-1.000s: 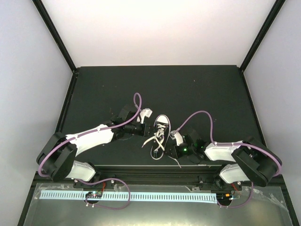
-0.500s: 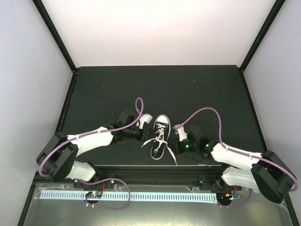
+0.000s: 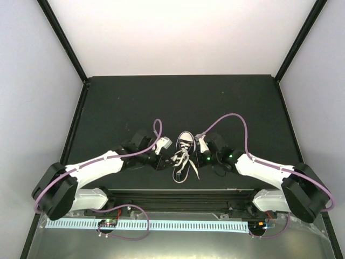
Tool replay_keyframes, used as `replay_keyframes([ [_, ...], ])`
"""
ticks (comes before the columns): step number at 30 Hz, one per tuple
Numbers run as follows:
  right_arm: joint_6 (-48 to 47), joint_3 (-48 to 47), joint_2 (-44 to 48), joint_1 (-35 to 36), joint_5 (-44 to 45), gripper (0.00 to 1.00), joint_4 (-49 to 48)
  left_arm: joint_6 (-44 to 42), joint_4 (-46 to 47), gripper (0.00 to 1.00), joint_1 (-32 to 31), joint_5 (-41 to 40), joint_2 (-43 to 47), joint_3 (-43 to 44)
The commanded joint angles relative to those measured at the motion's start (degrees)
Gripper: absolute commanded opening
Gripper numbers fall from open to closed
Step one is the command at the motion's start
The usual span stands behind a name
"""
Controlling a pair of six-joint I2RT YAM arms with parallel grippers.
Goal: Tie the shoes
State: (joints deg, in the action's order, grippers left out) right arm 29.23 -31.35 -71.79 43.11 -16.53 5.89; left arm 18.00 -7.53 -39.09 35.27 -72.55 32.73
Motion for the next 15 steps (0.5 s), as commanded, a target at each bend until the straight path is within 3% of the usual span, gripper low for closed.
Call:
replay_keyframes([
  [1,-1.26,-2.45,-0.83,0.28,1.47,0.02,0.92,-2.87,-6.69,0.31,-0.04,-5.04,4.79,0.88],
  [3,-1.4,-2.48,-0.86,0.3,1.54,0.02,1.05,-2.8,-8.84,0.46,0.28,-6.86,6.13,1.98],
  [7,-1.6,-2.31,-0.66,0.26,1.76,0.02,1.42,-2.37,-9.42,0.56,0.57,-7.49,6.01,4.72],
  [9,-1.51,-2.15,-0.56,0.23,1.8,0.02,1.37,-2.08,-8.06,0.56,0.66,-8.15,4.1,5.96],
  [15,-1.29,-2.09,-0.25,0.26,1.74,0.02,1.08,-2.4,-4.38,0.41,1.16,-7.8,-8.38,12.57],
])
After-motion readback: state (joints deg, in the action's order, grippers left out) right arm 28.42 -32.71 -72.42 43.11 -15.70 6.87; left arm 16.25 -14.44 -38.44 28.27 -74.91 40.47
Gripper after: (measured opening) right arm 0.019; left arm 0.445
